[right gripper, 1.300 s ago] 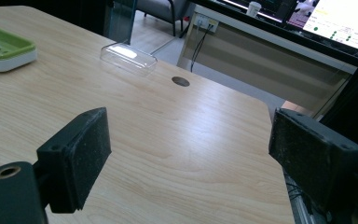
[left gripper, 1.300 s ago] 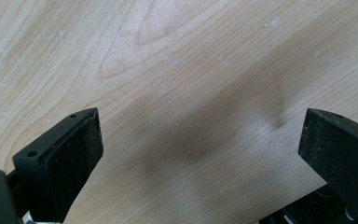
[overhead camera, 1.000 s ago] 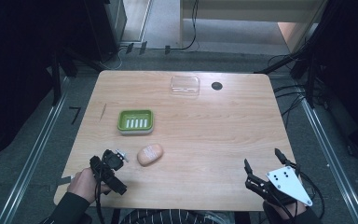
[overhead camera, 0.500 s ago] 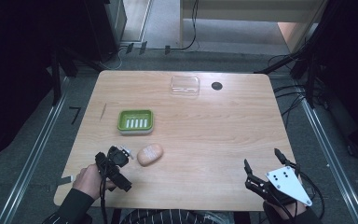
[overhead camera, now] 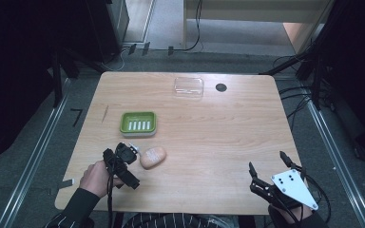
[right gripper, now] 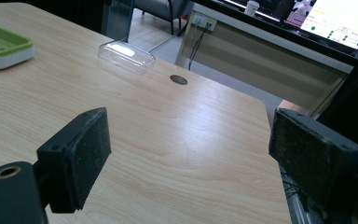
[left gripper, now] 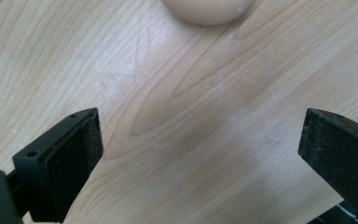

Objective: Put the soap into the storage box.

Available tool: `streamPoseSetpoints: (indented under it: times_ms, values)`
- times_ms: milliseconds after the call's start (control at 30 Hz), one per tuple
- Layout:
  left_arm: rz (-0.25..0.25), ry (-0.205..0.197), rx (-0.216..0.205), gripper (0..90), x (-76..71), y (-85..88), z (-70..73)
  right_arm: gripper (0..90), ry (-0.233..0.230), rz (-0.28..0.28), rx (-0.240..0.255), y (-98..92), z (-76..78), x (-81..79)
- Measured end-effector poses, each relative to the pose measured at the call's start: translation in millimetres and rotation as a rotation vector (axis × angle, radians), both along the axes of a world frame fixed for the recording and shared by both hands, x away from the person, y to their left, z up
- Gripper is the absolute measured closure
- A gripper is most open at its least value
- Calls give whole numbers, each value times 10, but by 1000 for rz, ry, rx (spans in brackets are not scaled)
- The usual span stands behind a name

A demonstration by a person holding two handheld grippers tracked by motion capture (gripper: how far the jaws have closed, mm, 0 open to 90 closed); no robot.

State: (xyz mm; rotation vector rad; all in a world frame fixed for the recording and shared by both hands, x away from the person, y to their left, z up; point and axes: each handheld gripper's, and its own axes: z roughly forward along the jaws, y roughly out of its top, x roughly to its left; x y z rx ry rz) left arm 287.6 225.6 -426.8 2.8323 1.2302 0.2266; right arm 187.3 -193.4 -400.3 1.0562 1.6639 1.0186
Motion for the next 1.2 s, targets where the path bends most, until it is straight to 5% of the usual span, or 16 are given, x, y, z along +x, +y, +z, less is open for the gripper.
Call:
streamPoseSetpoints:
  times_ms: [467,1200]
  values:
    - [-31,-29,-16,0,145,-173,50,134,1,-5,3,-2,0,-8]
    - [-80,0,-69,0,433,-374,-62,135,1,-5,2,-4,0,-7]
